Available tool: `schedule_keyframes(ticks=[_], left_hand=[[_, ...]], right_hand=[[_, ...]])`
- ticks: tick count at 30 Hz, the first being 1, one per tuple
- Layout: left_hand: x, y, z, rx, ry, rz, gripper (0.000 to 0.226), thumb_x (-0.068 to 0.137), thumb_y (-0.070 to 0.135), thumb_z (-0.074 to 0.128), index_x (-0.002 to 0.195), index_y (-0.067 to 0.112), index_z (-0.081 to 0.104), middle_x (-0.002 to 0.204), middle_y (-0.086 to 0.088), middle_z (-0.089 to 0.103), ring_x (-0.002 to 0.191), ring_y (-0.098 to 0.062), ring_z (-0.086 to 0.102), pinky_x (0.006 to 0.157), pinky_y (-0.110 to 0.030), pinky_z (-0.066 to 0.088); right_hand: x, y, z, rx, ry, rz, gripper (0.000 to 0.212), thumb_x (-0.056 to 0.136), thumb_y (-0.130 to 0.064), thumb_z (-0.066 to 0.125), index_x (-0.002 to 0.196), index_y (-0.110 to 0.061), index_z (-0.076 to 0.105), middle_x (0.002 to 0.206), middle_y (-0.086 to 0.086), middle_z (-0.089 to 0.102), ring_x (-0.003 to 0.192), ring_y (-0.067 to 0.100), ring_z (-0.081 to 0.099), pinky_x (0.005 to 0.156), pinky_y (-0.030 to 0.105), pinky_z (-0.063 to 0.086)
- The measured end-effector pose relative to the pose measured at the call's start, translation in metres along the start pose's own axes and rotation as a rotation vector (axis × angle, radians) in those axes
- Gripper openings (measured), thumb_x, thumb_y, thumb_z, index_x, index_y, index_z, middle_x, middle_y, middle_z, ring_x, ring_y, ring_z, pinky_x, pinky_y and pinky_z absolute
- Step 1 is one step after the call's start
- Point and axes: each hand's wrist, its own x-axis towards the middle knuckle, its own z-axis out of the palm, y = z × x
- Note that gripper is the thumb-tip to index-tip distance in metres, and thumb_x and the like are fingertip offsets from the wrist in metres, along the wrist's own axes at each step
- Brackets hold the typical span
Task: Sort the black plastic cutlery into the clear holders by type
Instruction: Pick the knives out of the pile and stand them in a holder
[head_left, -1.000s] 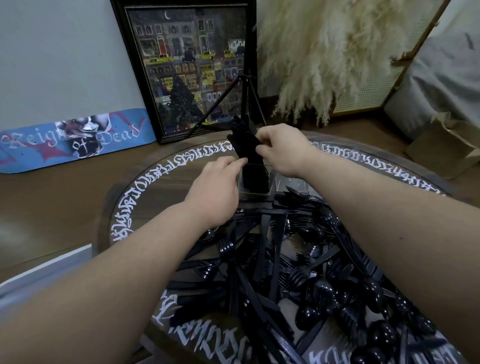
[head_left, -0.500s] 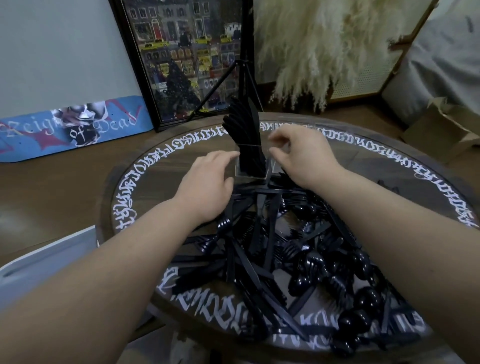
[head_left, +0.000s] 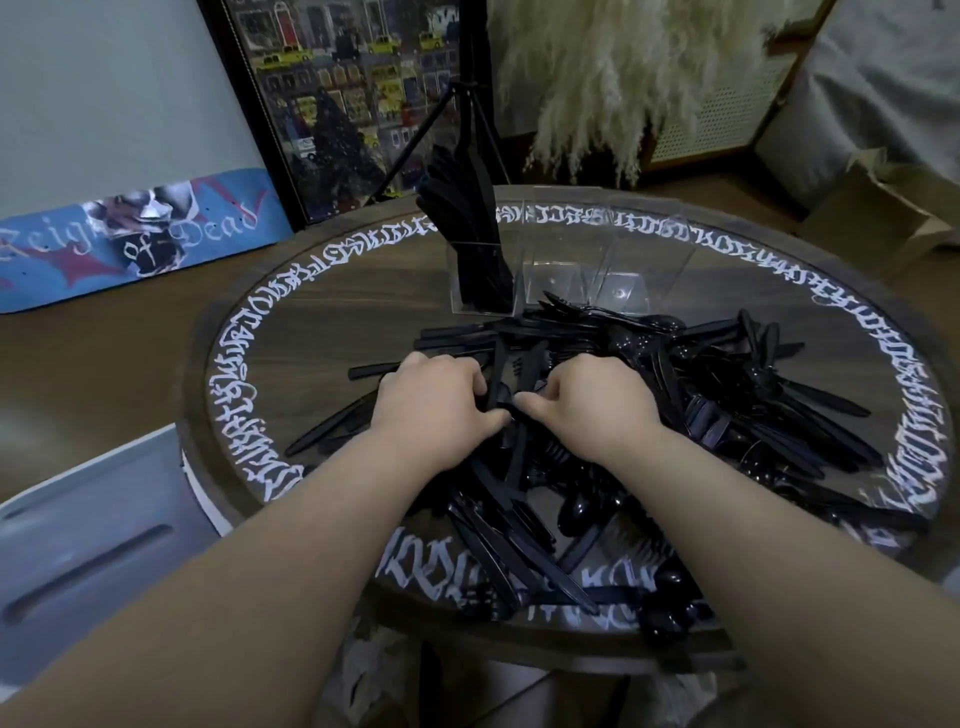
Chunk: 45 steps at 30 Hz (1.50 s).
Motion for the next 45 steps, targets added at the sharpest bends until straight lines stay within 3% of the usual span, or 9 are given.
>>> schedule_keyframes(ticks=[4,9,12,15,19,25,32,36,45], left_hand=[[0.005,-0.002,-0.002,-0.057,0.031,-0.034,0.018,0.083,0.047,0.063,0.079,0.031,0.055,0.081,0.012,0.058,0.092,-0.018,0.056,0.073,-0.029,0.045],[0.008,-0.021,-0.016,-0.133,0.079,-0.142,0.027,0.086,0.041,0.061,0.063,0.028,0.054,0.066,0.013,0.052,0.078,-0.020,0.055,0.069,-0.027,0.041],[0.009,-0.039,-0.026,-0.178,0.145,-0.193,0.019,0.089,0.034,0.059,0.072,0.027,0.061,0.072,0.008,0.061,0.082,-0.021,0.060,0.073,-0.029,0.046],[0.012,-0.062,-0.026,-0.289,0.174,-0.226,0.012,0.091,0.021,0.051,0.085,0.029,0.059,0.080,0.009,0.069,0.089,-0.022,0.065,0.085,-0.037,0.051],[0.017,-0.076,-0.022,-0.272,0.131,-0.282,0.011,0.091,0.012,0.043,0.096,0.018,0.050,0.092,-0.005,0.064,0.093,-0.032,0.058,0.083,-0.039,0.047],[0.022,-0.090,-0.014,-0.054,0.067,-0.242,0.036,0.090,0.032,0.056,0.124,0.020,0.055,0.119,-0.010,0.051,0.105,-0.033,0.056,0.087,-0.039,0.044],[0.023,-0.096,-0.015,-0.079,0.097,-0.201,0.017,0.089,0.031,0.061,0.103,0.022,0.062,0.108,-0.005,0.049,0.096,-0.029,0.056,0.078,-0.032,0.040],[0.021,-0.103,-0.018,-0.059,0.072,-0.220,0.011,0.090,0.030,0.061,0.091,0.021,0.054,0.096,-0.002,0.048,0.095,-0.030,0.056,0.076,-0.032,0.039],[0.000,-0.118,-0.047,-0.388,0.116,-0.242,0.006,0.095,0.021,0.053,0.096,0.022,0.059,0.078,0.004,0.057,0.081,-0.023,0.053,0.072,-0.032,0.040]], right_hand=[[0.005,-0.004,0.002,-0.009,0.002,0.010,0.041,0.082,-0.057,0.059,0.079,-0.017,0.067,0.078,0.002,0.065,0.079,0.026,0.061,0.062,0.028,0.043],[0.008,-0.004,-0.002,0.052,-0.007,0.029,0.028,0.085,-0.038,0.062,0.080,-0.011,0.071,0.079,0.005,0.069,0.080,0.027,0.064,0.063,0.028,0.045],[0.009,-0.005,-0.005,0.118,0.036,0.021,0.025,0.084,-0.030,0.060,0.081,-0.007,0.070,0.079,0.008,0.070,0.078,0.028,0.064,0.068,0.031,0.052],[0.012,-0.004,-0.007,0.217,0.095,0.024,0.013,0.086,-0.025,0.054,0.084,-0.014,0.062,0.082,0.002,0.067,0.082,0.025,0.061,0.069,0.030,0.046],[0.016,-0.002,-0.005,0.422,0.135,0.023,0.007,0.090,-0.020,0.045,0.095,-0.020,0.049,0.082,0.004,0.065,0.079,0.027,0.063,0.075,0.037,0.051],[0.021,-0.014,-0.001,0.237,0.124,-0.146,0.011,0.094,-0.022,0.047,0.093,-0.020,0.058,0.083,-0.004,0.059,0.084,0.023,0.056,0.072,0.032,0.044],[0.030,-0.029,0.008,0.082,0.080,-0.185,0.018,0.090,-0.020,0.049,0.096,-0.018,0.066,0.092,-0.001,0.058,0.090,0.022,0.057,0.077,0.032,0.046],[0.027,-0.032,0.009,0.081,0.091,-0.153,0.017,0.091,-0.020,0.050,0.095,-0.017,0.066,0.089,-0.002,0.057,0.090,0.021,0.056,0.077,0.032,0.047],[0.022,-0.042,-0.008,0.324,0.099,-0.037,0.014,0.090,-0.025,0.054,0.090,-0.017,0.066,0.077,-0.007,0.063,0.081,0.017,0.058,0.076,0.030,0.047]])
